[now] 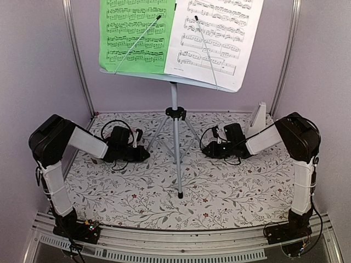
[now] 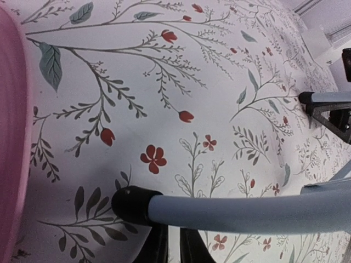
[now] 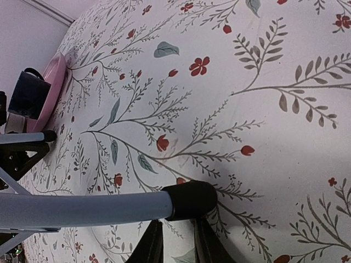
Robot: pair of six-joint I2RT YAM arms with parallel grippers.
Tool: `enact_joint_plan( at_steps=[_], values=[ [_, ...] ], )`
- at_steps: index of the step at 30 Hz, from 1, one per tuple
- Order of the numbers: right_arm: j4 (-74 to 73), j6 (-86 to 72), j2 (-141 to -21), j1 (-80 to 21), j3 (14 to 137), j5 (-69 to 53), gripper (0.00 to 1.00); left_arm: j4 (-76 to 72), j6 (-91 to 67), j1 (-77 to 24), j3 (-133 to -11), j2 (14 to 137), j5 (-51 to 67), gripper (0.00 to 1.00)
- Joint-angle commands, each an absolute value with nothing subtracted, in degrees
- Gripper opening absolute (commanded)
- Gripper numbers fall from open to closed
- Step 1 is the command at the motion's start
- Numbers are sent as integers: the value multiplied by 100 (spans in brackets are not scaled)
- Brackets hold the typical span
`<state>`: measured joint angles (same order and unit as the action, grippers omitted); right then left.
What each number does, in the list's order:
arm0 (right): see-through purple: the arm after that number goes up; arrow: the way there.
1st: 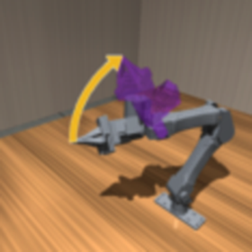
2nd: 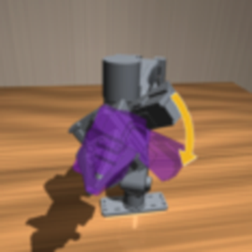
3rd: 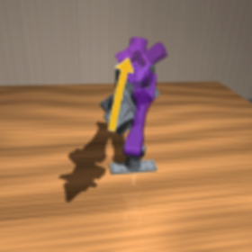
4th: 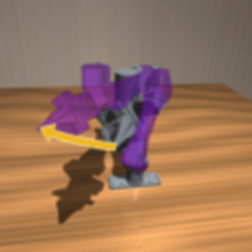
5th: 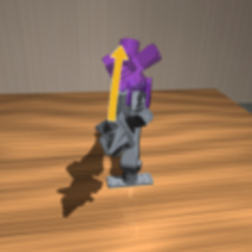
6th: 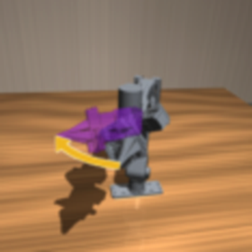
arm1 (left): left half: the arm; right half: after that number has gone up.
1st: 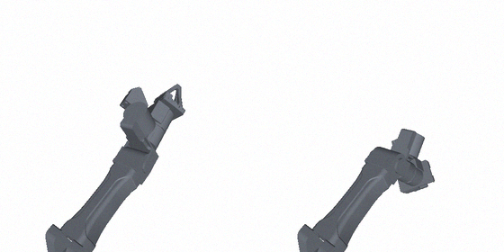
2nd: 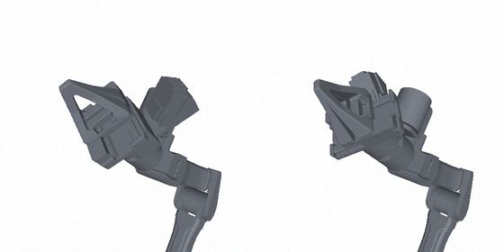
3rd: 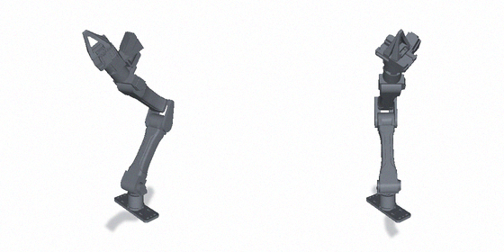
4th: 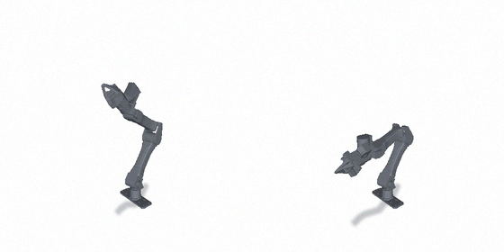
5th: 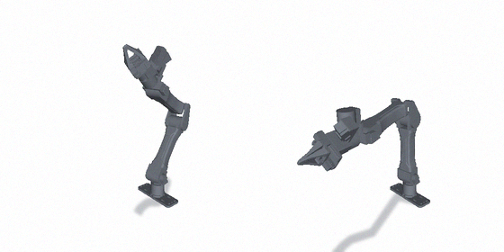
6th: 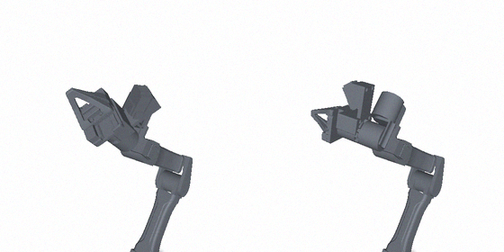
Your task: Set up the instrument practice props
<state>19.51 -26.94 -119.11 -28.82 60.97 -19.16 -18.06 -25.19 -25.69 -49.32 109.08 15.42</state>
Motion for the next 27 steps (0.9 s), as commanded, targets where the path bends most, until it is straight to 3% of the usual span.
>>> enact_joint_plan(
  at_steps=[1,27],
  values=[
    [1731,-2749,-12141,-2740,6321,-1778,21,-1822,-2431,-2480,-5256,11096,1567,11],
    [1266,-2689,-12913,-2302,7977,-1595,21,-1285,-2285,-2228,-7119,12292,1840,9]
  ],
)
